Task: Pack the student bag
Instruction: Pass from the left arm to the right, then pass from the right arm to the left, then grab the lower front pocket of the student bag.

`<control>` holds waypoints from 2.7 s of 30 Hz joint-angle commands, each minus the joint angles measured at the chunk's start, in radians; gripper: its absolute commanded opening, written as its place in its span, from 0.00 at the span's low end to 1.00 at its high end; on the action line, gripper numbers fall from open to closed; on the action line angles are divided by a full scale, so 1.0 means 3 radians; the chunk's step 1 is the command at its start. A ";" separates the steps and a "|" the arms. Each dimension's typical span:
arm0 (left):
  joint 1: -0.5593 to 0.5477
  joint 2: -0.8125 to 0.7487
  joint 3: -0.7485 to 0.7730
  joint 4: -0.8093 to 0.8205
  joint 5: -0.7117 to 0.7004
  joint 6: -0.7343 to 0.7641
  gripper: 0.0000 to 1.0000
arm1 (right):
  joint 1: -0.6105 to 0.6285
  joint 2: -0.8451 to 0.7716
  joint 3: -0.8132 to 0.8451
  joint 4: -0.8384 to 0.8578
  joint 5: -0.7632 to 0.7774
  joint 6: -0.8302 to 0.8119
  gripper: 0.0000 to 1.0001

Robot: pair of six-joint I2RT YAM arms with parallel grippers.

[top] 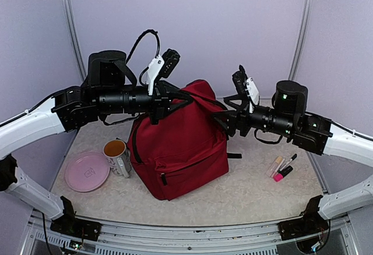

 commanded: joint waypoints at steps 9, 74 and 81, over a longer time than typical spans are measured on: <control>-0.0064 -0.0368 -0.0186 -0.0090 -0.0304 0.0060 0.79 | -0.0021 0.0229 0.0316 -0.0101 0.0132 -0.0068 0.00; 0.0425 -0.1086 -0.2154 0.1164 0.0127 -0.1103 0.00 | 0.1863 0.1476 -0.0454 0.1265 0.1901 0.1270 0.44; 0.0429 -0.1077 -0.2139 0.1153 0.0165 -0.1091 0.00 | 0.1748 0.1730 -0.0339 0.1641 0.2094 0.1117 0.48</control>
